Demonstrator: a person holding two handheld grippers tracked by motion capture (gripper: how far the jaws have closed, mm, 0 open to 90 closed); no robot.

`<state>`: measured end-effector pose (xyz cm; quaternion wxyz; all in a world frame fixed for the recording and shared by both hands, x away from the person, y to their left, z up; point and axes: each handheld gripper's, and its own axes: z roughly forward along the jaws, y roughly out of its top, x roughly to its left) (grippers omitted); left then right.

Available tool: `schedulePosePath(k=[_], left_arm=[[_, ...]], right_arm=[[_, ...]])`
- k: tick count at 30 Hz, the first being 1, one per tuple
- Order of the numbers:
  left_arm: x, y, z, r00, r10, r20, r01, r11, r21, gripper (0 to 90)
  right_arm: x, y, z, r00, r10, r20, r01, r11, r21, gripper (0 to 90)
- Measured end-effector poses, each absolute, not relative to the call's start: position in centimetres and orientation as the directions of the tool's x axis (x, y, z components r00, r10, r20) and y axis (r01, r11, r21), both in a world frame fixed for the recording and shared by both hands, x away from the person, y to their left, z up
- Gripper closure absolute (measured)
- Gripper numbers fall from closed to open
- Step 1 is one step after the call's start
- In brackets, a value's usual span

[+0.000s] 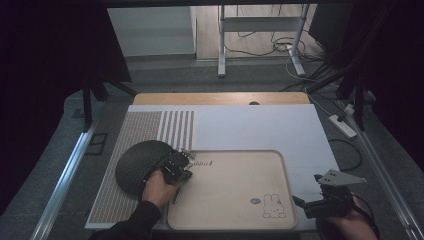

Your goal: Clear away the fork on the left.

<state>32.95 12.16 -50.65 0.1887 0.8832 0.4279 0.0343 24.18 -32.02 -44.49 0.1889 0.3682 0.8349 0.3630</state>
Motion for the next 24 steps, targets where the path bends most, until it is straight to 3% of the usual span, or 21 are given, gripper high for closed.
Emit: schedulePosePath(k=[10, 16, 17, 18, 19, 24], left_arm=[[33.0, 13.0, -50.6, 0.623, 0.773, -0.121, 0.748, -0.543, 0.381, 86.6], [32.3, 13.0, -49.3, 0.636, 0.765, -0.101, 0.705, -0.523, 0.479, 66.9], [32.3, 13.1, -49.1, 0.638, 0.763, -0.102, 0.697, -0.516, 0.498, 62.3], [32.2, 13.1, -49.1, 0.637, 0.764, -0.102, 0.693, -0.510, 0.509, 51.5], [32.2, 13.2, -49.0, 0.633, 0.767, -0.103, 0.692, -0.502, 0.519, 51.5], [31.9, 14.0, -48.6, 0.651, 0.745, -0.143, 0.666, -0.471, 0.579, 33.0]], right_arm=[[24.2, -32.0, -44.5, -0.658, 0.751, -0.049, 0.477, 0.466, 0.745, 0.0], [24.2, -32.0, -44.5, -0.657, 0.752, -0.047, 0.478, 0.464, 0.746, 0.0], [24.2, -32.0, -44.5, -0.657, 0.752, -0.047, 0.478, 0.464, 0.746, 0.0], [24.2, -32.0, -44.5, -0.657, 0.752, -0.047, 0.478, 0.464, 0.745, 0.0], [24.2, -32.0, -44.5, -0.657, 0.752, -0.047, 0.478, 0.464, 0.745, 0.0], [24.2, -32.0, -44.5, -0.658, 0.752, -0.047, 0.478, 0.465, 0.745, 0.0]])
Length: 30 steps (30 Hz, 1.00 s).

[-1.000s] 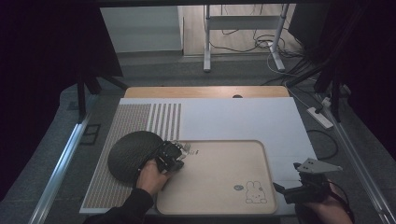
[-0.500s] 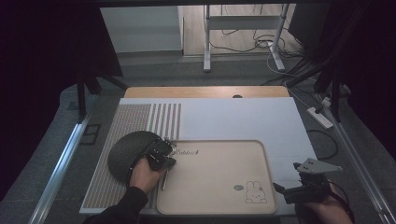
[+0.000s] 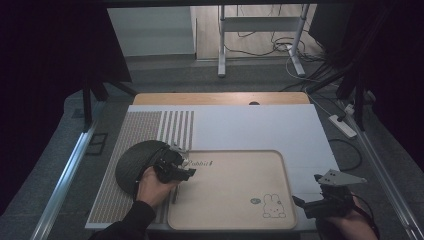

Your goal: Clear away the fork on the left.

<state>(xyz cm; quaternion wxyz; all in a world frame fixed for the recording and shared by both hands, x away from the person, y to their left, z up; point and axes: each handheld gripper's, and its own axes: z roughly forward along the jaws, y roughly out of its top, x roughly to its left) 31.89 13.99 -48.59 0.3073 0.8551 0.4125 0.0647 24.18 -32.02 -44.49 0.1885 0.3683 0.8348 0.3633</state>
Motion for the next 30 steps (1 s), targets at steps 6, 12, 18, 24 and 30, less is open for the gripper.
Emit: schedulePosePath(k=[6, 12, 18, 24, 30], left_arm=[[31.3, 14.7, -47.9, 0.671, 0.726, -0.151, 0.633, -0.455, 0.626, 18.6], [30.9, 15.2, -47.8, 0.663, 0.737, -0.132, 0.624, -0.446, 0.642, 7.4], [30.2, 15.6, -47.7, 0.680, 0.727, -0.097, 0.592, -0.467, 0.656, 0.0], [29.4, 16.9, -47.4, 0.665, 0.739, -0.107, 0.595, -0.437, 0.674, 0.0], [28.4, 18.5, -47.2, 0.643, 0.755, -0.130, 0.605, -0.397, 0.690, 0.0]], right_arm=[[24.2, -32.0, -44.5, -0.657, 0.752, -0.047, 0.478, 0.465, 0.745, 0.0], [24.2, -32.0, -44.5, -0.656, 0.753, -0.045, 0.479, 0.462, 0.746, 0.0], [24.2, -32.0, -44.5, -0.657, 0.753, -0.044, 0.479, 0.462, 0.746, 0.0], [24.2, -32.1, -44.5, -0.657, 0.753, -0.045, 0.479, 0.462, 0.746, 0.0], [24.2, -32.0, -44.5, -0.657, 0.753, -0.044, 0.479, 0.462, 0.747, 0.0]])
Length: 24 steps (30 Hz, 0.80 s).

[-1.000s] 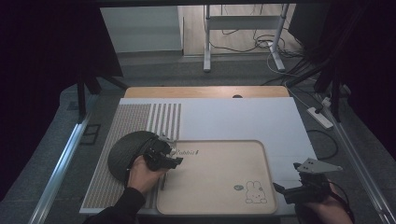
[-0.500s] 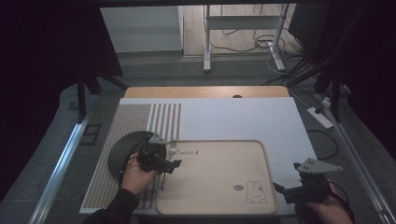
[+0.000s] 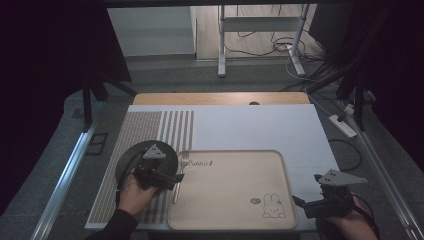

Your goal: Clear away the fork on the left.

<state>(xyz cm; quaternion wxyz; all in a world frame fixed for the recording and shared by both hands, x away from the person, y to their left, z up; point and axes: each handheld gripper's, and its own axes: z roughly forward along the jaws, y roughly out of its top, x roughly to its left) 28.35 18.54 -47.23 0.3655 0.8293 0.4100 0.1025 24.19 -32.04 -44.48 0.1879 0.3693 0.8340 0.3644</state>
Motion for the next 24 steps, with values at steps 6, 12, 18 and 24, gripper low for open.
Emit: schedulePosePath(k=[6, 12, 18, 24], left_arm=[[27.1, 19.9, -47.1, 0.625, 0.768, -0.143, 0.609, -0.365, 0.704, 0.0], [26.2, 21.0, -47.0, 0.619, 0.770, -0.157, 0.600, -0.334, 0.727, 0.0], [25.2, 21.8, -47.0, 0.608, 0.778, -0.158, 0.602, -0.322, 0.730, 0.0], [24.1, 22.9, -46.8, 0.592, 0.788, -0.167, 0.598, -0.291, 0.747, 0.0]], right_arm=[[24.2, -32.0, -44.5, -0.655, 0.754, -0.045, 0.480, 0.462, 0.746, 0.0], [24.2, -32.0, -44.5, -0.655, 0.754, -0.046, 0.480, 0.462, 0.746, 0.0], [24.2, -32.0, -44.5, -0.655, 0.754, -0.044, 0.480, 0.460, 0.747, 0.0], [24.2, -32.1, -44.4, -0.646, 0.762, -0.043, 0.483, 0.452, 0.750, 0.0]])
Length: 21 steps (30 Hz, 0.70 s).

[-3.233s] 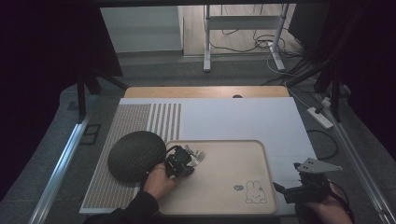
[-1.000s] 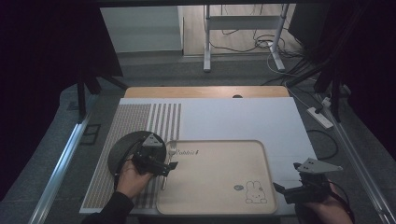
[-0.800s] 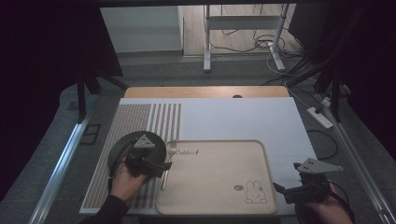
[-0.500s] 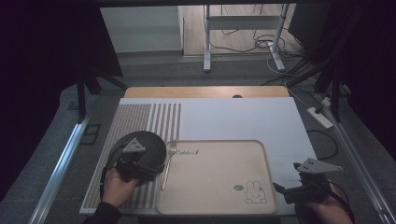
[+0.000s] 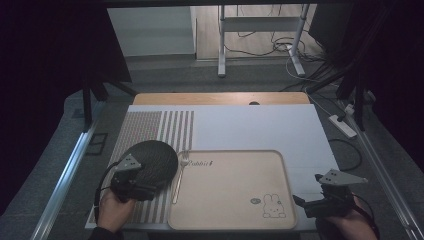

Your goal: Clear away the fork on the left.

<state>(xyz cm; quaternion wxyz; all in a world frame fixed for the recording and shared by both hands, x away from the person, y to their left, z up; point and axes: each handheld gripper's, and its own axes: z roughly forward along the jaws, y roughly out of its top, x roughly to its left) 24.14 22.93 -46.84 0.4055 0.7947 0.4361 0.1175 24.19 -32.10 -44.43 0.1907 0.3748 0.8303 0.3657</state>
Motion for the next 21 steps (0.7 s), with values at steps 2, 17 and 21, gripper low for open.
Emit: schedulePosePath(k=[2, 17, 21], left_arm=[[23.8, 23.2, -46.8, 0.591, 0.788, -0.172, 0.597, -0.285, 0.750, 0.0], [21.1, 25.3, -46.9, 0.548, 0.817, -0.179, 0.609, -0.243, 0.755, 0.0], [20.3, 25.9, -46.9, 0.530, 0.831, -0.167, 0.609, -0.236, 0.758, 0.0]], right_arm=[[24.2, -32.1, -44.4, -0.645, 0.762, -0.044, 0.483, 0.452, 0.750, 0.0], [24.3, -32.1, -44.4, -0.628, 0.777, -0.042, 0.495, 0.441, 0.749, 0.0], [24.3, -32.1, -44.4, -0.623, 0.781, -0.042, 0.499, 0.438, 0.748, 0.0]])
